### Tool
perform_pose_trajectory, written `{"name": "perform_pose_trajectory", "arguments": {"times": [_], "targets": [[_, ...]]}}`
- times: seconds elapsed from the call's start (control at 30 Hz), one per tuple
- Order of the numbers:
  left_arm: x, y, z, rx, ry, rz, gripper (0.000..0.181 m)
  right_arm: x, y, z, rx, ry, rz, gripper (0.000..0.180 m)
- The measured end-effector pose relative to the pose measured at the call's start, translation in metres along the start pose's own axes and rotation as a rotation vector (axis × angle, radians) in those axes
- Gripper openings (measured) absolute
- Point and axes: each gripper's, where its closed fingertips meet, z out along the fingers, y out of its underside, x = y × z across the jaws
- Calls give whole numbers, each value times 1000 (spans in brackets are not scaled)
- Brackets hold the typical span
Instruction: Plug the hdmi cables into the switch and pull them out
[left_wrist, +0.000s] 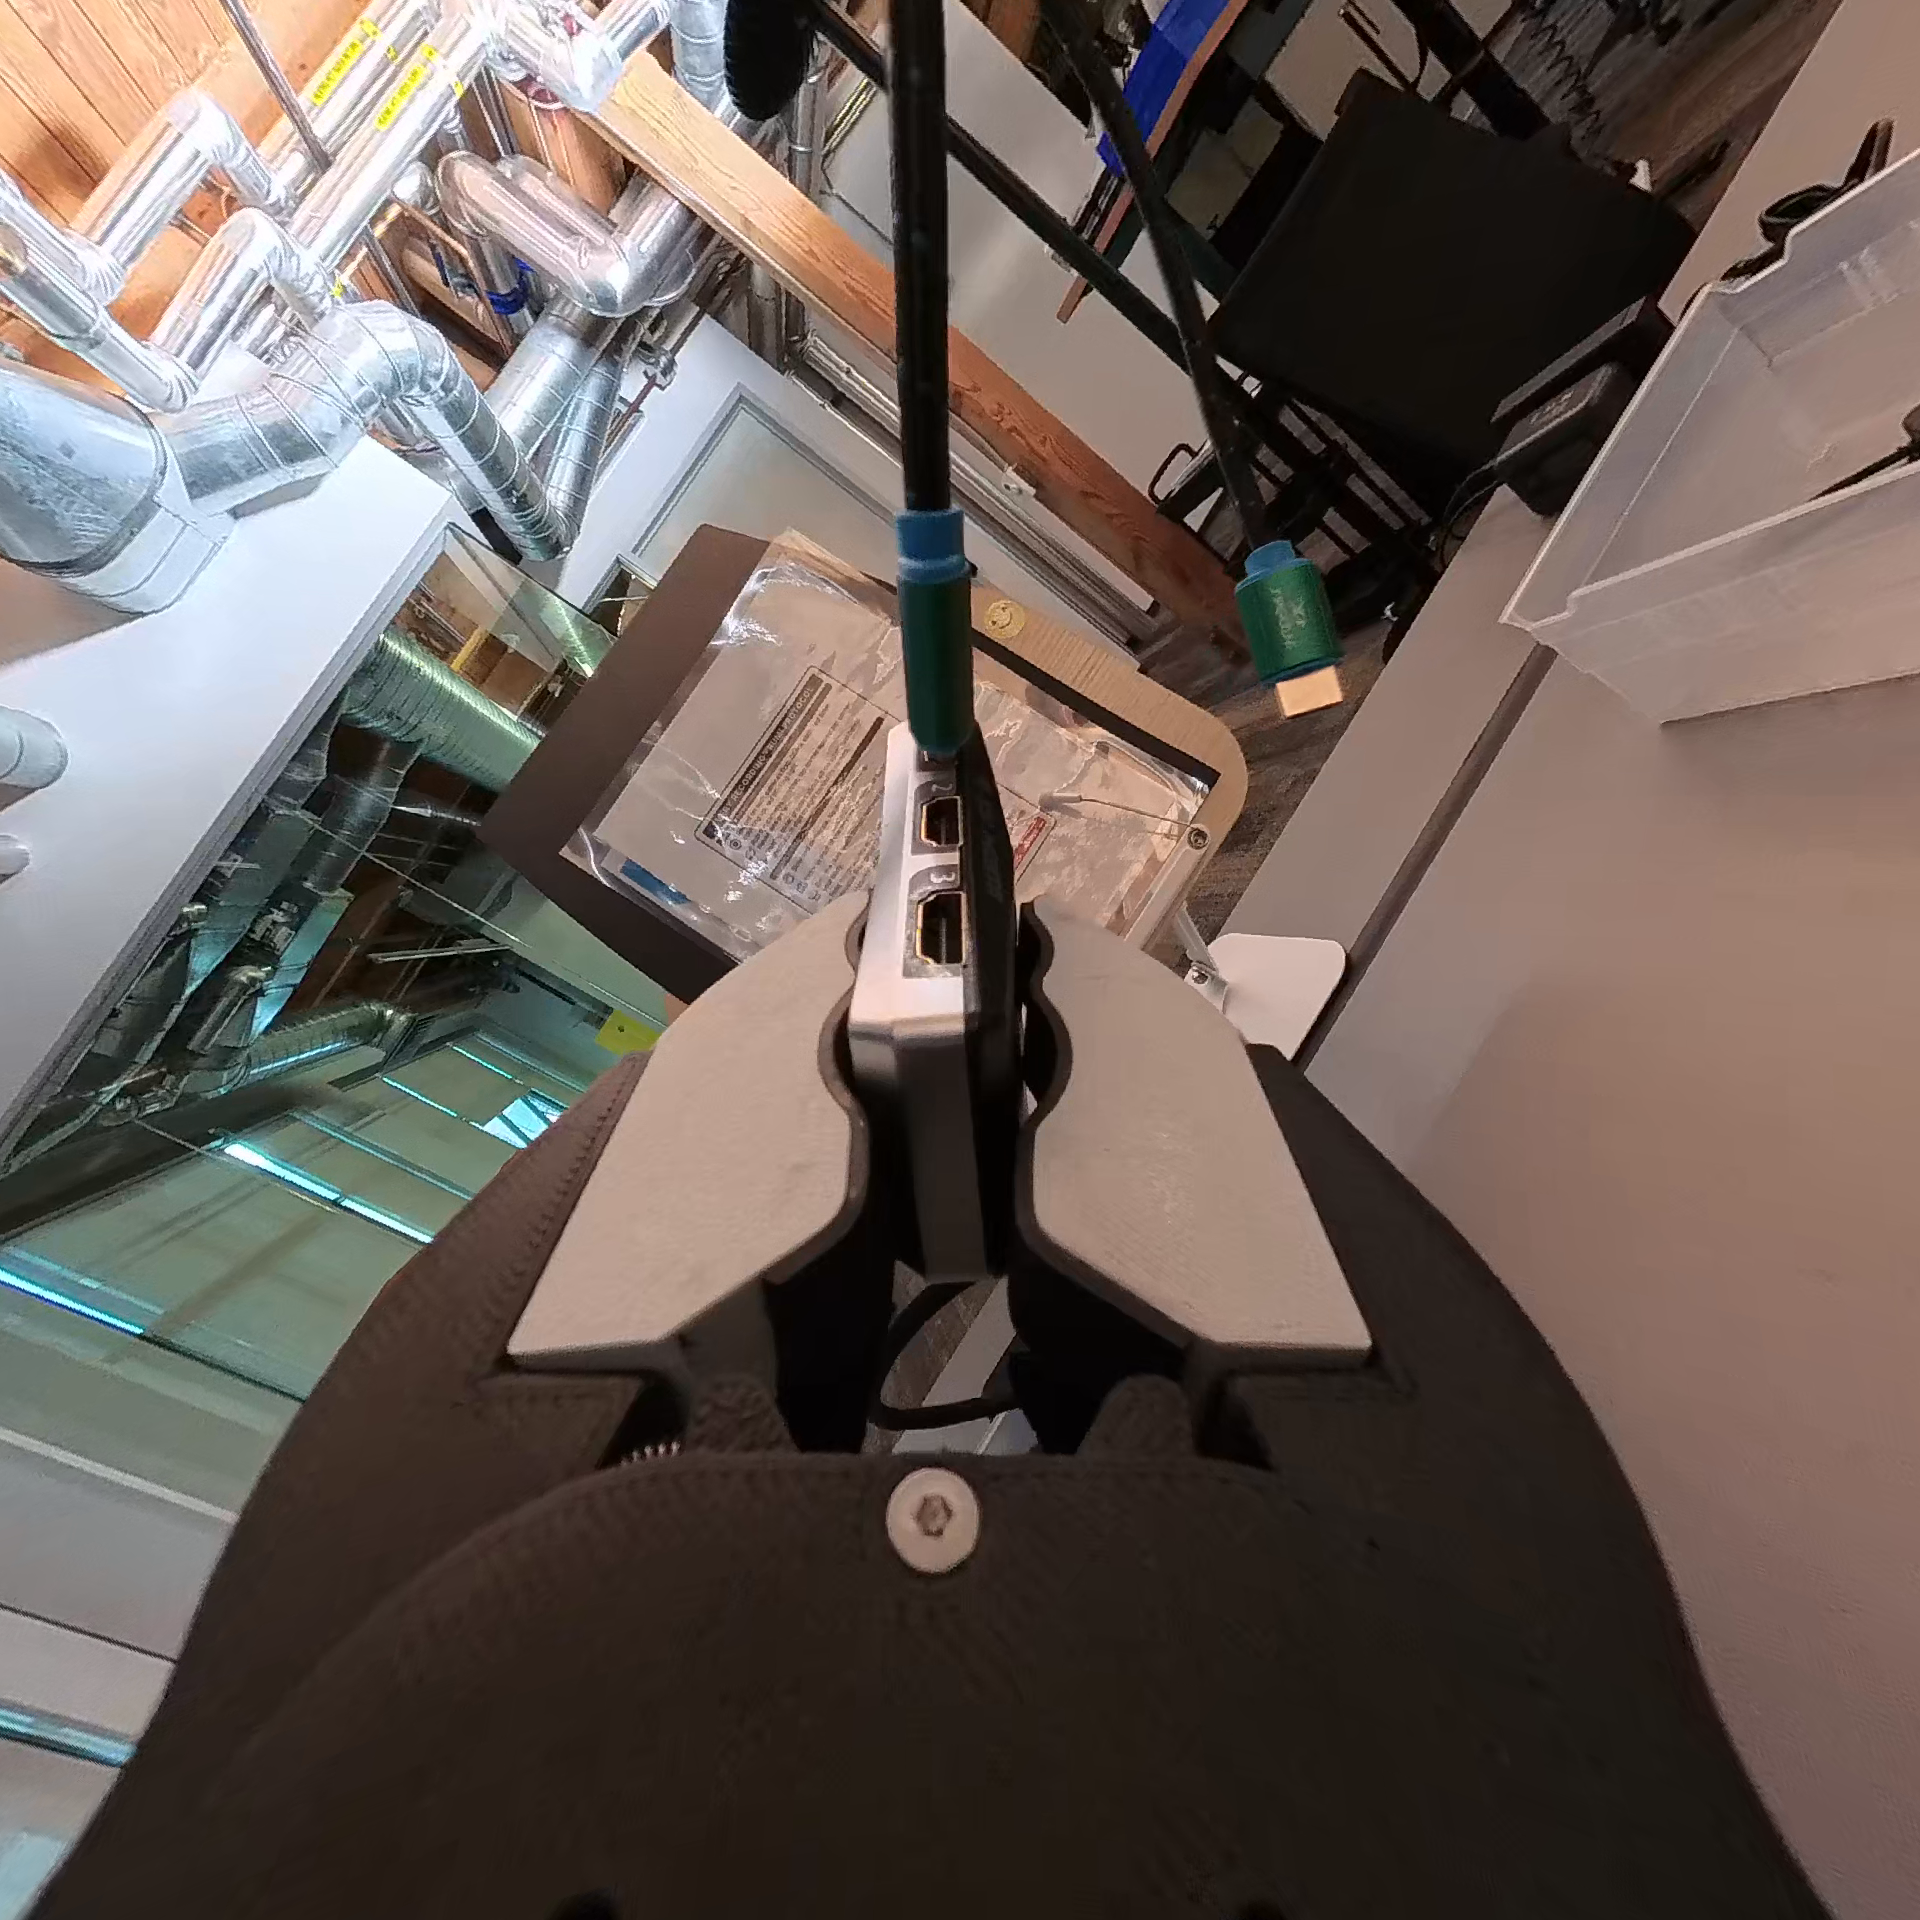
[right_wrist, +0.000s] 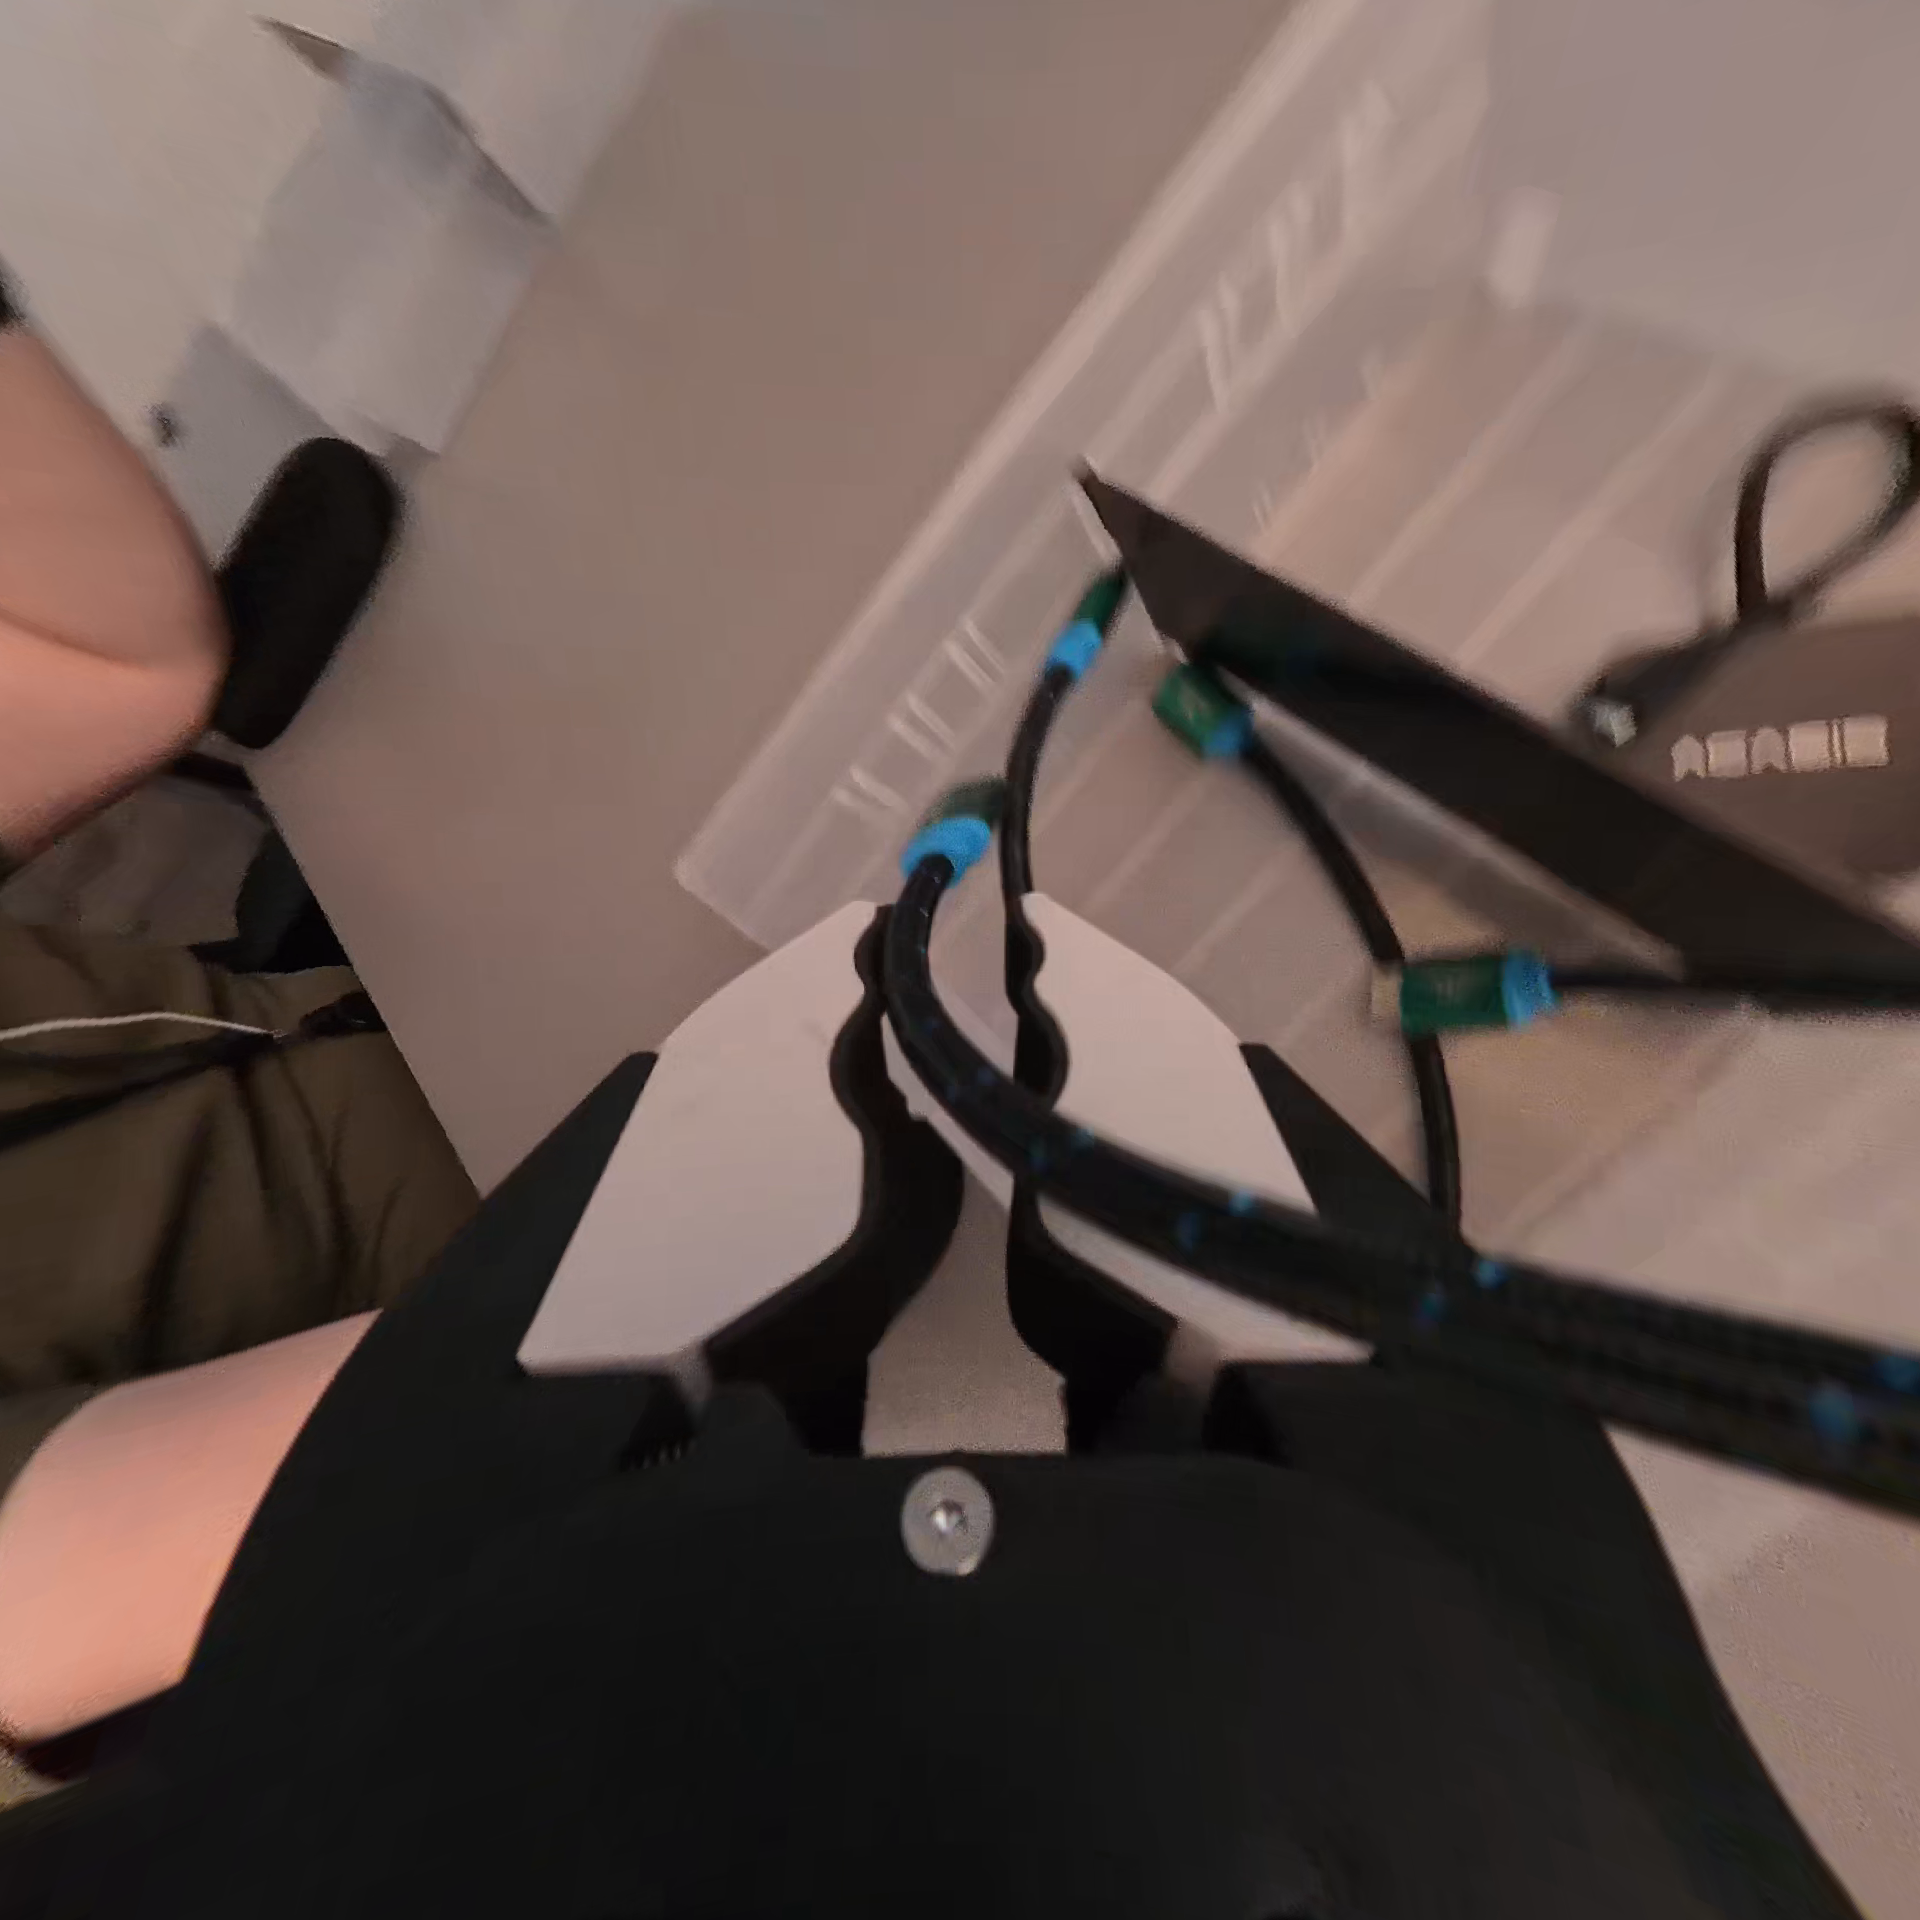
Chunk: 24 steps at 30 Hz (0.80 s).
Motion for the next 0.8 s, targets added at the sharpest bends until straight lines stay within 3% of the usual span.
{"name": "perform_pose_trajectory", "arguments": {"times": [0.3, 0.47, 0.57, 0.67, 0.8], "targets": [[12, -2, 3, -12, 30, 27, 22, 14, 56, -31, -257, 348, 277, 29], [13, -4, 2, -6, 35, 29, 22, 22, 52, -57, -125, 437, 332, 33], [15, -4, 2, -6, 42, 29, 22, 12, 47, -45, -96, 249, 358, 10], [18, -5, 3, -11, 49, 39, 22, 9, 51, -25, -157, 109, 414, 8], [19, -6, 3, -11, 46, 51, 22, -8, 14, -4, -53, -185, 294, 10]]}}
